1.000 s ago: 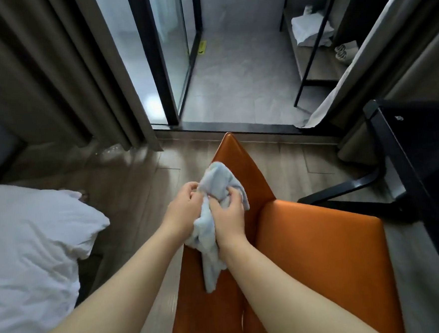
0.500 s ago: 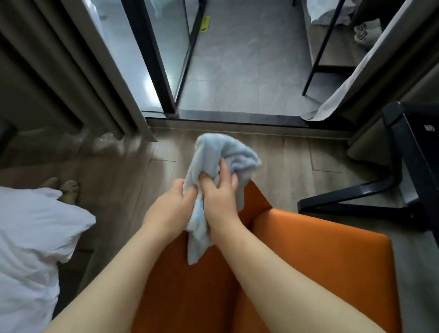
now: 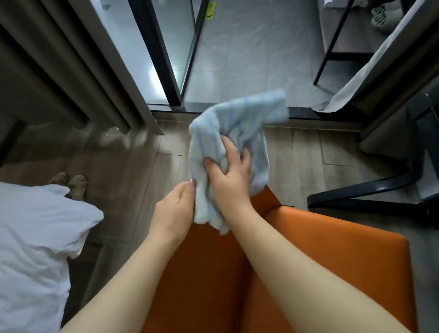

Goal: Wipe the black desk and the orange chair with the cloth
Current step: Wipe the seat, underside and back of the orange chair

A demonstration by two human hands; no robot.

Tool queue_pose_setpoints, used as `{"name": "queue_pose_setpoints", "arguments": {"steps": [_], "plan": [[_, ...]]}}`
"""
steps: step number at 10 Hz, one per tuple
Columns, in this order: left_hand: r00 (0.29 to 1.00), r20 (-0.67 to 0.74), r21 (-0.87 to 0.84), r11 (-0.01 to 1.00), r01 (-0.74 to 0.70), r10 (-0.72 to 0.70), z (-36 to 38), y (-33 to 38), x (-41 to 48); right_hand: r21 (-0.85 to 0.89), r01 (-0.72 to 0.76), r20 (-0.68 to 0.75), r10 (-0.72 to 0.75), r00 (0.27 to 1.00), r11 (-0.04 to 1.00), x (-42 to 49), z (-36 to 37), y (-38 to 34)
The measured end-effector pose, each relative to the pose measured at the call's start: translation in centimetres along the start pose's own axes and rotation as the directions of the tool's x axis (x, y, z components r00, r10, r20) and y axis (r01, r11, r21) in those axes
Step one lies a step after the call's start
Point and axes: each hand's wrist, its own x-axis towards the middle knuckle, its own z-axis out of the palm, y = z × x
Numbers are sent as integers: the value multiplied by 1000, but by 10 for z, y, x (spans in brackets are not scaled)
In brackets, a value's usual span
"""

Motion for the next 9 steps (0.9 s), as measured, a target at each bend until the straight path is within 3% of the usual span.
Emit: {"name": "queue_pose_setpoints", "arguments": {"steps": [1,2,3,4,5,6,7,8,9], "plan": [[999,-29,-24,999,25,-26,0,1,0,-148,-18,-19,15,1000,989,6,-12,12],[1000,-10,83,997,5,-4,1,1,-1,-42,-358,-47,356,933,933,36,-39,29],[1000,6,177,984,-19,18,1,3,-1,-59,-218,61,221,973,974,41,-43,23],[1000,4,200,979,-30,29,1,2,0,-134,14,57,-6,998,991,48,-27,9],[998,7,189,981,-55,55,1,-1,0,348,45,895,-346,283,937,45,-51,29],[997,38,208,976,-69,62,2,2,1,-82,-469,102,476,874,879,83,-62,40],[993,105,213,974,-76,55,-4,5,4,-292,-396,-5,413,911,871,79,-57,33],[977,62,212,954,-210,202,1,23,18,-319,-30,128,74,989,947,76,-38,28],[954,11,350,892,-285,300,27,50,36,-282,-60,54,78,995,957,65,-38,57]]}}
